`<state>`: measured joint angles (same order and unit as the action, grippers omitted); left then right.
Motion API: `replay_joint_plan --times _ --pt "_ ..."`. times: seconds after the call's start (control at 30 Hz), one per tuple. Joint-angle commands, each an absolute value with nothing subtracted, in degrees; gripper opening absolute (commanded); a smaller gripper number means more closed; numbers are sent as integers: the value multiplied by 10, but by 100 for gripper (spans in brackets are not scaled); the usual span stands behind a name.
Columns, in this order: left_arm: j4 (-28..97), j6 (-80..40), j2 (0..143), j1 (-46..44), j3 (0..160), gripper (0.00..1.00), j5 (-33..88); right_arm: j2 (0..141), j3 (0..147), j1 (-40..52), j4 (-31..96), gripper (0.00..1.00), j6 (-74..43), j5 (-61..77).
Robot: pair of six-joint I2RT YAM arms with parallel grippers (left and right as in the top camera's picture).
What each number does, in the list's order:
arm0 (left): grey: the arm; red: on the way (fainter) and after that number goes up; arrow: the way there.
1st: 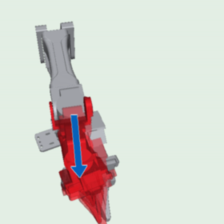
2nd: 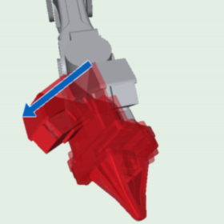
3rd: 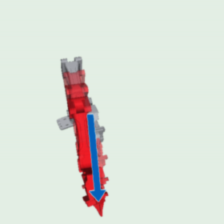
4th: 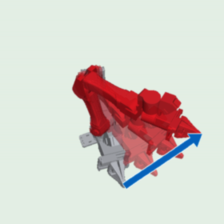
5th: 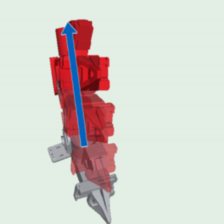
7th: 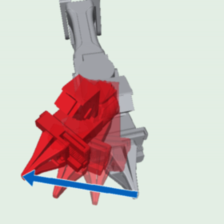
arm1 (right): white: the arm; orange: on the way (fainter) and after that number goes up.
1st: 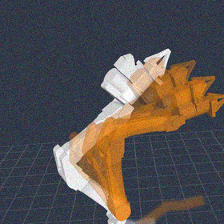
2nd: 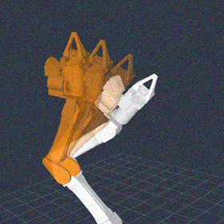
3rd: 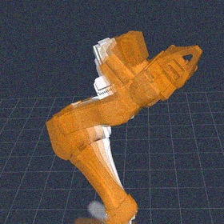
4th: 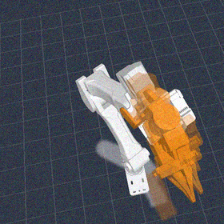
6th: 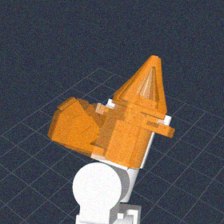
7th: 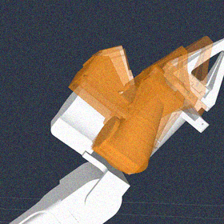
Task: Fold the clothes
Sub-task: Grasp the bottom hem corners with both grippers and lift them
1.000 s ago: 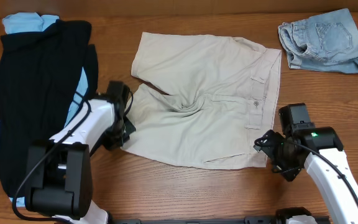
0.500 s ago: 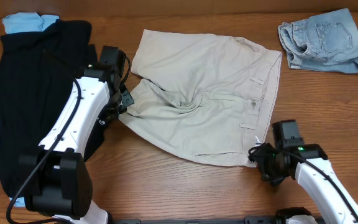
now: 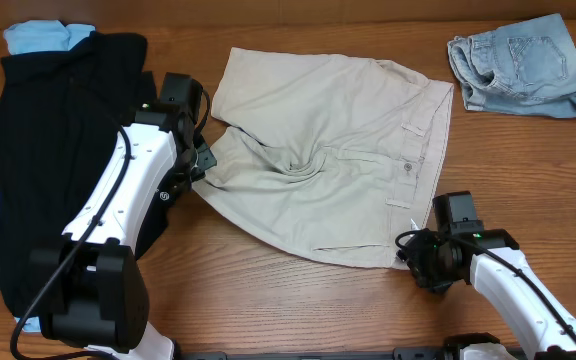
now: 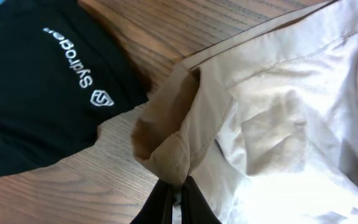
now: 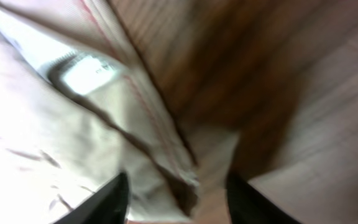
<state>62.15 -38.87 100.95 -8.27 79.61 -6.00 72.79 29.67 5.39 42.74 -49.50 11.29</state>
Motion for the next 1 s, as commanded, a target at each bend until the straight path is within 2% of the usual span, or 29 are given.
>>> replay_joint_plan --times 0.0,0.07,0.1,0.13,0.37,0.6,0.9,0.97 --pt "615 -381 1007 -90 804 4 -57 737 293 55 420 37 -478 110" --pt "615 -381 1007 -90 804 4 -57 737 293 55 418 24 -471 110" --pt "615 -380 1007 -90 804 4 -57 737 295 55 417 7 -462 111" --pt "615 -377 1007 -90 805 4 -57 736 300 55 423 4 -462 112" --pt "694 -357 1007 -90 876 4 -51 685 413 54 573 4 -445 89" --pt "828 -268 1007 -90 1061 4 -71 597 579 54 764 4 -434 38" --pt "968 -258 1007 -90 1216 4 -130 537 662 54 893 4 -434 40" --pt "968 -216 998 -90 1227 4 -117 527 672 54 922 4 -435 40"
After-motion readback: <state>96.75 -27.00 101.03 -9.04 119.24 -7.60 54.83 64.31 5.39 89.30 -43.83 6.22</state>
